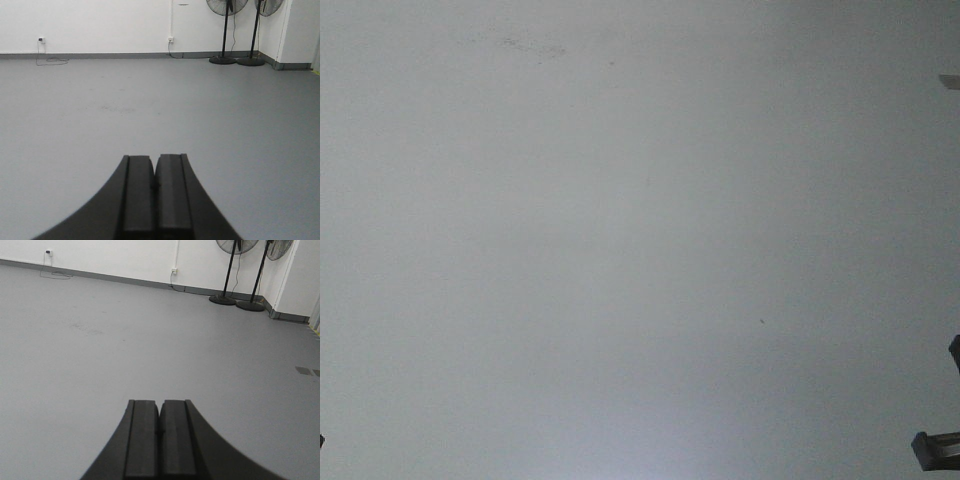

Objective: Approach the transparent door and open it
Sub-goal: 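Drive and turn the base across the grey floor toward the doorway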

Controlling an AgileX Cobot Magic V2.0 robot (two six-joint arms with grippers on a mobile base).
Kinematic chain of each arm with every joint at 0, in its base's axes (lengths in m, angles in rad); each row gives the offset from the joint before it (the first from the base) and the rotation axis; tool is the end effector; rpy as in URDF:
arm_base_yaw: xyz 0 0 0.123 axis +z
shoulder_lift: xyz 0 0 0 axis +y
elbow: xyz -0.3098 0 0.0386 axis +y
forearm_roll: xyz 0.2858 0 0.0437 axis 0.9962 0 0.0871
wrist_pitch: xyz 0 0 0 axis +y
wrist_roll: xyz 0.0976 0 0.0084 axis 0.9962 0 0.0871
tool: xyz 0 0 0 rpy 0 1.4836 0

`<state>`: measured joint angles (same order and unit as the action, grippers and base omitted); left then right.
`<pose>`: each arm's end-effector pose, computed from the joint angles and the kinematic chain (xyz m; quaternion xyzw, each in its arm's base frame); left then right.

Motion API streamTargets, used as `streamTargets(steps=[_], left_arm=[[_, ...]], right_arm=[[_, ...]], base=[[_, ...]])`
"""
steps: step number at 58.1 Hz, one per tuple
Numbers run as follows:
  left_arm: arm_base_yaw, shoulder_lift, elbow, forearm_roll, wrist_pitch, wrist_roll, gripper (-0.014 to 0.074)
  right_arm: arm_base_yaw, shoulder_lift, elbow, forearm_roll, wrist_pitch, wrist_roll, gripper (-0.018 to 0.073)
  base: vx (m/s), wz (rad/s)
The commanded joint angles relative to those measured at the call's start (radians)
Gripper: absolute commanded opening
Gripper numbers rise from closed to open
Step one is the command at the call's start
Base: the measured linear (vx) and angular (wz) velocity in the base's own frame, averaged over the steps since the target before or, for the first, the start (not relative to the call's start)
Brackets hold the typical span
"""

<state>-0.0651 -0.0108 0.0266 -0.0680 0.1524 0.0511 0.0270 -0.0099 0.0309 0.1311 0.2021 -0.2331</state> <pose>0.0737 -0.0058 0.1894 0.0215 0.7347 -0.0313 0.6773 0.0734 0.0046 0.1830 -0.0581 0.7507 -0.0157 0.6579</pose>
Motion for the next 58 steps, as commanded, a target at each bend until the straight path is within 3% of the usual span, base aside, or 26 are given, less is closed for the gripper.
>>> streamTargets(steps=[1,58], left_arm=[[-0.004,-0.012,0.03,-0.003,-0.085,-0.008,0.0003],[-0.004,-0.012,0.03,-0.003,-0.085,-0.008,0.0003]], right_arm=[[-0.002,-0.014,0.013,-0.001,-0.08,-0.003,0.0],[-0.002,-0.014,0.013,-0.001,-0.08,-0.003,0.0]], base=[[0.02,-0.04],[0.05,-0.12]])
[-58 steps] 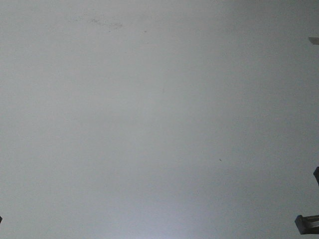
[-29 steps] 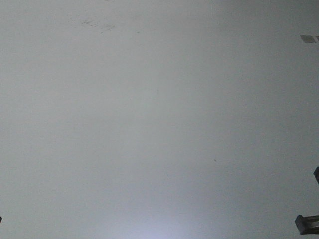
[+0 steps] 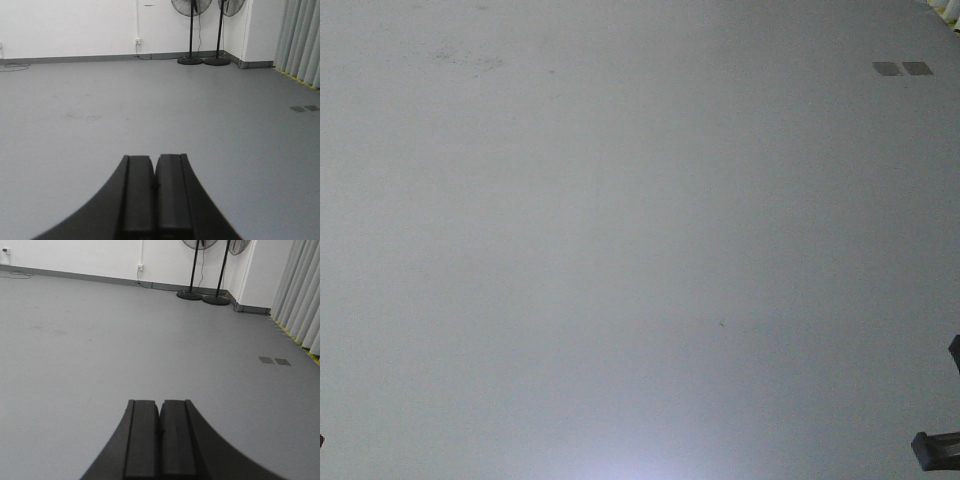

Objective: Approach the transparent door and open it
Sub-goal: 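Drive and turn the base across the grey floor toward the doorway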

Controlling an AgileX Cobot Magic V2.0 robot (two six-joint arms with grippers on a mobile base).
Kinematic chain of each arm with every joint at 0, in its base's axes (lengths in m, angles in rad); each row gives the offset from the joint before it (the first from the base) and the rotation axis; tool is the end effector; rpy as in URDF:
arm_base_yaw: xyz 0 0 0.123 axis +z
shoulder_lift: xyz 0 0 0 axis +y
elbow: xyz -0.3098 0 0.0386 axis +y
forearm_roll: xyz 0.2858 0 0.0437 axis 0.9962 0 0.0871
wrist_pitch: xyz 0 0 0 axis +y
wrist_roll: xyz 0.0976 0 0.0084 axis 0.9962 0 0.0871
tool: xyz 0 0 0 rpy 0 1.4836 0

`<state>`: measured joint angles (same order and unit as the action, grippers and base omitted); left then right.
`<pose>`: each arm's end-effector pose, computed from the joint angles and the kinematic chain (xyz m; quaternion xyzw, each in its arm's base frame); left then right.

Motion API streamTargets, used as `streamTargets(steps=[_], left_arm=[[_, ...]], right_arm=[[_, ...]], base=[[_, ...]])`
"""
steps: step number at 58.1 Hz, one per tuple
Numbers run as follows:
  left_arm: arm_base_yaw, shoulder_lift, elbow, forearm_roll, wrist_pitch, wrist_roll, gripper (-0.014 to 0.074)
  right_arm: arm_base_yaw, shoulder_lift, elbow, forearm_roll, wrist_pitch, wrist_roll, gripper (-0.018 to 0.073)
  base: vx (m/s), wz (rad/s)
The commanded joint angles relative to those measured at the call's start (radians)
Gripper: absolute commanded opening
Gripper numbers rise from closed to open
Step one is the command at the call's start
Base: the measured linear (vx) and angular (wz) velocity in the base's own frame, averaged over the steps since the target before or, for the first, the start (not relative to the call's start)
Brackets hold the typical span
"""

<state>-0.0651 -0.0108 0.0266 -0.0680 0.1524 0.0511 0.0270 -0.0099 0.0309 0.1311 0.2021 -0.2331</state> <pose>0.0737 -0.0058 0.1894 0.0215 0.7347 -0.0313 0.6773 0.0734 0.0046 0.1830 -0.0581 0.7507 -0.0157 0.6579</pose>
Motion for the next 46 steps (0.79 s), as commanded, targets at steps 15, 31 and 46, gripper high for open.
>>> streamTargets(steps=[15,31,46], left_arm=[[-0.004,-0.012,0.03,-0.003,-0.085,-0.008,0.0003],[-0.004,-0.012,0.03,-0.003,-0.085,-0.008,0.0003],[-0.004,-0.012,0.03,-0.003,-0.085,-0.008,0.0003]], right_arm=[[-0.002,-0.014,0.013,-0.001,-0.08,-0.003,0.0],[-0.002,-0.014,0.013,-0.001,-0.082,-0.003,0.0],[-0.002,-0.014,0.013,-0.001,-0.081,-0.003,0.0]], base=[[0.11,-0.13],[0.15,-0.07],[0.17,0.0]])
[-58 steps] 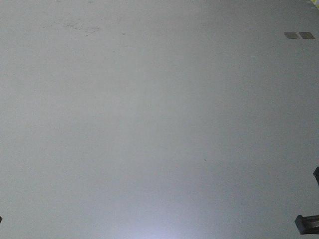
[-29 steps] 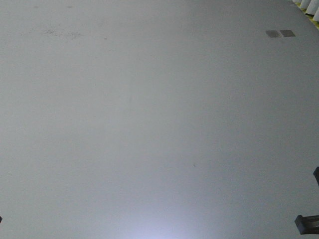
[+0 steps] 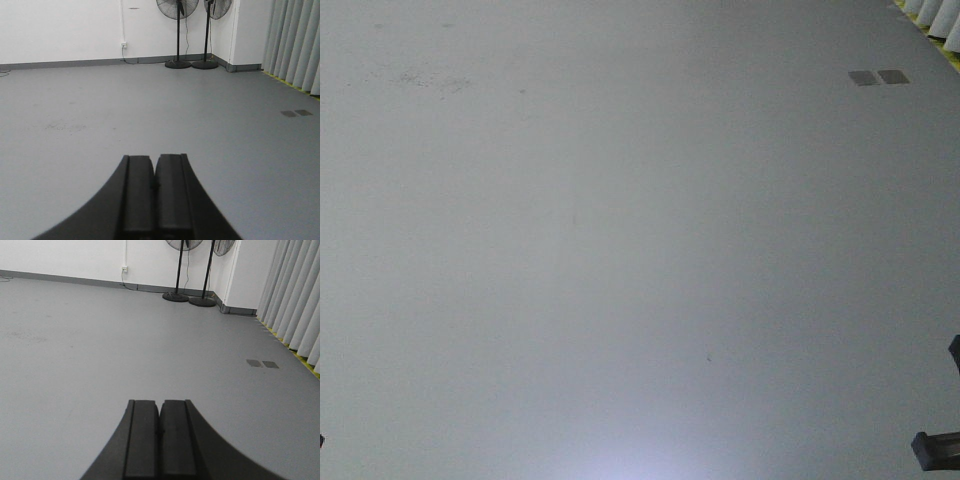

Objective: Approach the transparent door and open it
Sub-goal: 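Drive and turn the base across the grey floor toward the doorway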

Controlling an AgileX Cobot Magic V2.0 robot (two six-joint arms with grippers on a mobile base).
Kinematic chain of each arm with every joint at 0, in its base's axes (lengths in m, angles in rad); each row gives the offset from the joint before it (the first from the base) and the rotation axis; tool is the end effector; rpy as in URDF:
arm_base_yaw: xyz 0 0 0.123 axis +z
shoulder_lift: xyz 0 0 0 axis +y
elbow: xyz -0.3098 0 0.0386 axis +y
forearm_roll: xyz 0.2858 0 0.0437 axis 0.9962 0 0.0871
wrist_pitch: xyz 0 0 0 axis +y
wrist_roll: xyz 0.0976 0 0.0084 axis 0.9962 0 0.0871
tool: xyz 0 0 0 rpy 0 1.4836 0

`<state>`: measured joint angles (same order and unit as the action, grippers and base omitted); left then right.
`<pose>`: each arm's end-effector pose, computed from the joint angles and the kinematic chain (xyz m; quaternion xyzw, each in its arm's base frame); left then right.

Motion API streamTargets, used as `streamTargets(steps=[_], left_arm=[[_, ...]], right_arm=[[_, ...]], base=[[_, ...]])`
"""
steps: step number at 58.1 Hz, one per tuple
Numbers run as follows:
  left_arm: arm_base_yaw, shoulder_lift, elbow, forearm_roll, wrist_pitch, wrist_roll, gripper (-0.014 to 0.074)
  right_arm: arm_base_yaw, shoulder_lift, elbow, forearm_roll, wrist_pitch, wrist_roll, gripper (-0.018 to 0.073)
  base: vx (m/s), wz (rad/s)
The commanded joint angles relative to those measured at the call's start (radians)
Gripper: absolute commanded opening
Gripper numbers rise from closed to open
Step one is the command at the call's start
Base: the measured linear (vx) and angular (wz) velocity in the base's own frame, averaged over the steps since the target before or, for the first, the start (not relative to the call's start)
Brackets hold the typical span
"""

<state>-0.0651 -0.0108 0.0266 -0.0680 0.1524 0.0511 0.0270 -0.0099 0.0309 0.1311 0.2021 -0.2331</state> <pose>0.0737 -0.0058 0.1894 0.0215 0.7347 -0.0313 0.6773 0.0734 0.0046 0.1830 -0.0581 0.7507 -0.0157 0.6579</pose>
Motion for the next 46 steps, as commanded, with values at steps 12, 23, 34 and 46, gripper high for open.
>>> streamTargets(steps=[12,23,34,46], left_arm=[[-0.004,-0.012,0.03,-0.003,-0.085,-0.008,0.0003],[-0.004,-0.012,0.03,-0.003,-0.085,-0.008,0.0003],[-0.004,-0.012,0.03,-0.003,-0.085,-0.008,0.0003],[-0.004,-0.012,0.03,-0.003,-0.085,-0.008,0.0003]], right_arm=[[-0.002,-0.014,0.013,-0.001,-0.081,-0.003,0.0],[-0.002,-0.014,0.013,-0.001,-0.081,-0.003,0.0],[-0.002,-0.014,0.013,-0.001,-0.081,-0.003,0.0],[-0.002,-0.014,0.013,-0.001,-0.081,-0.003,0.0]], base=[[0.18,0.06],[0.2,0.08],[0.22,0.1],[0.25,0.15]])
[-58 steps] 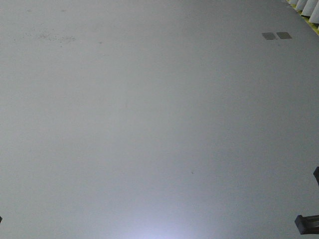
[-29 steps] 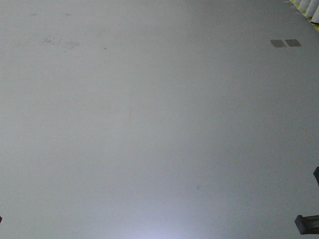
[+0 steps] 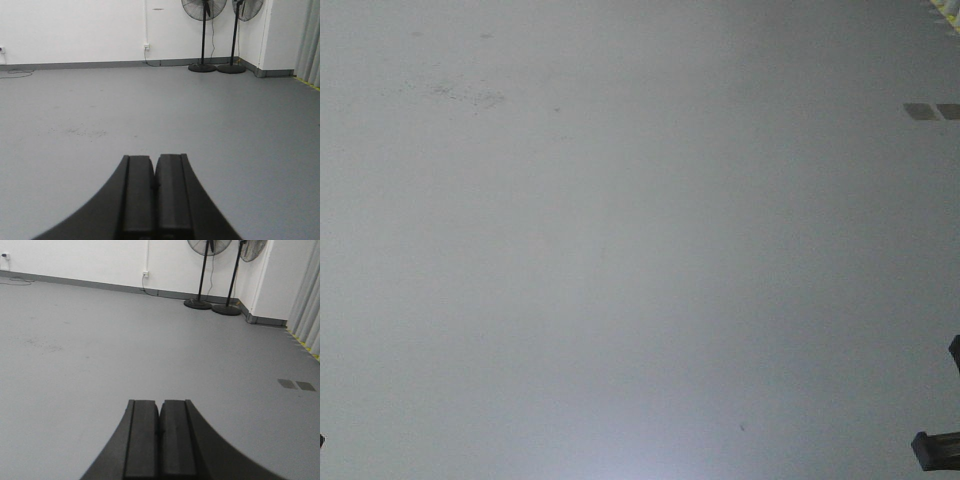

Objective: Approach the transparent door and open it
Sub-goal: 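Drive and turn the base across the grey floor toward the doorway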

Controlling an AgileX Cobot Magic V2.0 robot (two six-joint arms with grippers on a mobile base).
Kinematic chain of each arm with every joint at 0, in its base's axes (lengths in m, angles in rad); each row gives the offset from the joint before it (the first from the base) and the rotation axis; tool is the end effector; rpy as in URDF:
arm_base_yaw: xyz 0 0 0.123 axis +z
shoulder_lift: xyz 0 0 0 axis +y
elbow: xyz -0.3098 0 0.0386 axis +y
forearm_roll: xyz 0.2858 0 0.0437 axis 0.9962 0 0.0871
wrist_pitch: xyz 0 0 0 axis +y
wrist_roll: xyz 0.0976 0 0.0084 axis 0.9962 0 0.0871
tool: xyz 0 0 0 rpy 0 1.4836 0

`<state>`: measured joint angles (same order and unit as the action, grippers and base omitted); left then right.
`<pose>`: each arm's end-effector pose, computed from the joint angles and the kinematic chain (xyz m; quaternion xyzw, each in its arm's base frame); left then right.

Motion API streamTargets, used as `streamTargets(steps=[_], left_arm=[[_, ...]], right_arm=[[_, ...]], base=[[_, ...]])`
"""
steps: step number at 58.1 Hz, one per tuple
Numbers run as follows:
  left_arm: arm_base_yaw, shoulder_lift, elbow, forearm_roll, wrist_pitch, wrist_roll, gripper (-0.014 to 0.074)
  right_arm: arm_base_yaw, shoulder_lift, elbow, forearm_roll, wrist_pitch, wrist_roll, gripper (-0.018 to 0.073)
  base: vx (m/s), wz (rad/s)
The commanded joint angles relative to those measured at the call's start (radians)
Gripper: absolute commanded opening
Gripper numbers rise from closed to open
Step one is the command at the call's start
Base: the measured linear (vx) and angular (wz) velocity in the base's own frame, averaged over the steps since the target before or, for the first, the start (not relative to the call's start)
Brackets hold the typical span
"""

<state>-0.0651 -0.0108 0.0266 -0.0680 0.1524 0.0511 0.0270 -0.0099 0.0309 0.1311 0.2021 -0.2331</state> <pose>0.0737 -0.0058 0.1894 0.0215 0.7347 -0.0313 0.6773 0.0734 0.0046 0.1830 -0.0581 0.7507 -0.0157 0.6579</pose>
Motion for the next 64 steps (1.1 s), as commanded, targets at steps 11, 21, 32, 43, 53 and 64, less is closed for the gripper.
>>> streamTargets(steps=[11,21,32,43,53,64], left_arm=[[-0.004,-0.012,0.03,-0.003,-0.085,-0.008,0.0003],[-0.004,-0.012,0.03,-0.003,-0.085,-0.008,0.0003],[-0.004,-0.012,0.03,-0.003,-0.085,-0.008,0.0003],[-0.004,-0.012,0.03,-0.003,-0.085,-0.008,0.0003],[-0.004,-0.012,0.03,-0.003,-0.085,-0.008,0.0003],[-0.004,-0.012,0.03,-0.003,-0.085,-0.008,0.0003]], right_arm=[[-0.002,-0.014,0.013,-0.001,-0.081,-0.003,0.0],[-0.002,-0.014,0.013,-0.001,-0.081,-0.003,0.0],[-0.002,-0.014,0.013,-0.001,-0.081,-0.003,0.0],[-0.002,-0.014,0.013,-0.001,-0.08,-0.003,0.0],[-0.002,-0.014,0.013,-0.001,-0.08,-0.003,0.0],[-0.002,-0.014,0.013,-0.001,-0.08,-0.003,0.0]], base=[[0.28,0.22],[0.29,0.28],[0.31,0.33],[0.33,0.32],[0.36,0.3],[0.37,0.3]])
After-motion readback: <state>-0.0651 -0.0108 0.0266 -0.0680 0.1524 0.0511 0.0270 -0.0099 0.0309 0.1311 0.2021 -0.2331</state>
